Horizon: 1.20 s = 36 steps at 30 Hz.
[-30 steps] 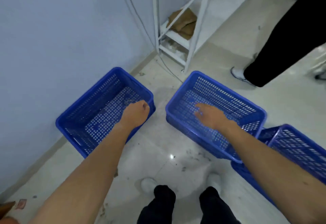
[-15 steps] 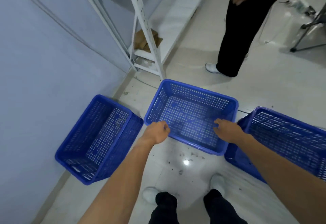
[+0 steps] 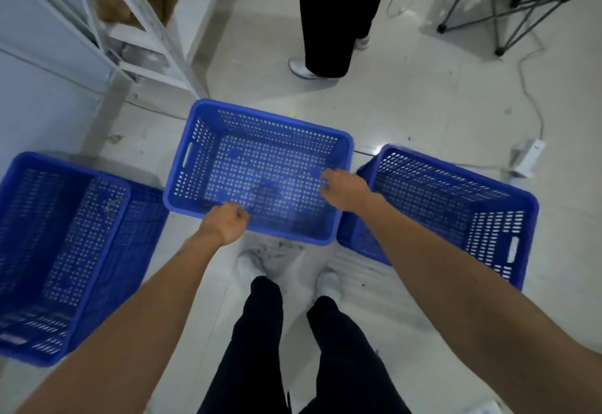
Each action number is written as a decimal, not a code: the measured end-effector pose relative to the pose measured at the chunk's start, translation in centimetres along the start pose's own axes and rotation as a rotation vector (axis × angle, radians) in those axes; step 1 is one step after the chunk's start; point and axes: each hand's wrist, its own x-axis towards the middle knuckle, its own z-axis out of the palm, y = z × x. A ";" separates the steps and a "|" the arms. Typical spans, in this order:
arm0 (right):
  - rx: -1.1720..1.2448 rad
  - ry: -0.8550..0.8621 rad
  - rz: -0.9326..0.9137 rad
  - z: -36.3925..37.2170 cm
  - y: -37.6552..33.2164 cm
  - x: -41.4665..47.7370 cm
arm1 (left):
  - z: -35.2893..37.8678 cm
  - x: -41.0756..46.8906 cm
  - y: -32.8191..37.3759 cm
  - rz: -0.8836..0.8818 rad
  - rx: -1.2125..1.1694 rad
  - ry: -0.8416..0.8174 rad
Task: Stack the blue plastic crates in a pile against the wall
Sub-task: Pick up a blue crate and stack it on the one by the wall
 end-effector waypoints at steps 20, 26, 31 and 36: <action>-0.274 0.243 -0.154 7.2 -0.1 31.3 | 13.8 23.2 -13.3 -0.445 -0.109 -0.108; -0.477 0.279 -0.188 5.8 -0.4 35.6 | 17.4 24.0 -15.5 -0.562 -0.361 0.152; -0.497 0.347 -0.173 4.7 -1.5 38.1 | 19.0 23.9 -15.7 -0.698 -0.871 0.085; -0.522 0.297 -0.047 4.4 -1.7 40.8 | 20.4 25.6 -15.8 -0.670 -1.504 0.055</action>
